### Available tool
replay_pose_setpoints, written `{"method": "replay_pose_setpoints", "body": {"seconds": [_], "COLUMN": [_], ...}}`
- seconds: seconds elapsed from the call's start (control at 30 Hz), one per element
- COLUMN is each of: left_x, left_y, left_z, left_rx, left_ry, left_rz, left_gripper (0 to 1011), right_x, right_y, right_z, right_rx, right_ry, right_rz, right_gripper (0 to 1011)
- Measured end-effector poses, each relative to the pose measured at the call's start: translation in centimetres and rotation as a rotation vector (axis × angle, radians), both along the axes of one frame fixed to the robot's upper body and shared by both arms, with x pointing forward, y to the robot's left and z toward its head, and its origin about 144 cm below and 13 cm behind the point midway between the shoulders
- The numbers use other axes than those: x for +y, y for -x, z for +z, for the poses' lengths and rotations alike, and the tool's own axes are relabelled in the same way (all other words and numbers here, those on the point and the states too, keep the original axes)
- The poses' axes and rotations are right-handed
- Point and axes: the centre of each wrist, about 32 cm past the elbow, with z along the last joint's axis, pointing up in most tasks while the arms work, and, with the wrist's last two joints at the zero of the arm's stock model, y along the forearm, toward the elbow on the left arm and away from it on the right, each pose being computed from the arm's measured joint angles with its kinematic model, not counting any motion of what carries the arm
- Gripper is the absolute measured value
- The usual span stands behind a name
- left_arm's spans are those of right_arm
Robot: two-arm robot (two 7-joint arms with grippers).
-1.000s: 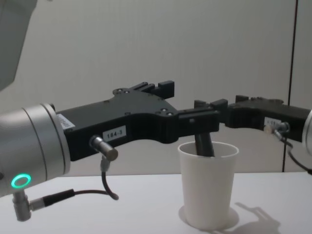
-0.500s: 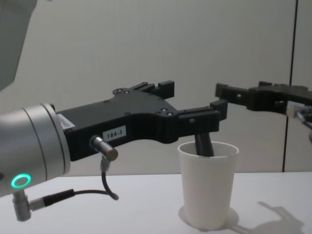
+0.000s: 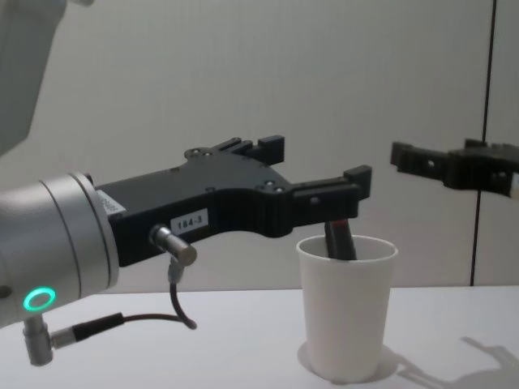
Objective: Place the pen into the pen holder.
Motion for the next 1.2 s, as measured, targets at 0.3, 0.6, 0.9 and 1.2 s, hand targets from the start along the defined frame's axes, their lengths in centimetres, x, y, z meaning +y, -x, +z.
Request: {"method": "replay_pose_setpoints", "body": {"seconds": [0.3, 0.6, 0.9, 1.2], "left_x": [-0.3, -0.7, -1.1, -1.4], "left_y": [-1.1, -2.2, -3.4, -4.0], "left_z": [-0.4, -0.9, -1.3, -1.5], "left_rx": [0.011, 0.016, 0.017, 0.014], "left_ry": [-0.013, -0.029, -0.048, -0.059], "left_rz": [0.117, 0.25, 0.381, 0.449], "left_gripper": [1001, 1001, 1001, 1001], "right_x": [-1.5, -2.3, -2.3, -2.3], "right_y": [1.6, 2.6, 2.6, 2.6], "right_z": [-2.1, -3.3, -3.3, -3.3], "right_rx": [0.013, 0.024, 0.023, 0.024], "right_ry": [0.035, 0.059, 0.06, 0.061], "right_rz": [-0.043, -0.067, -0.067, -0.067], "right_gripper": [1002, 1001, 1001, 1001]}}
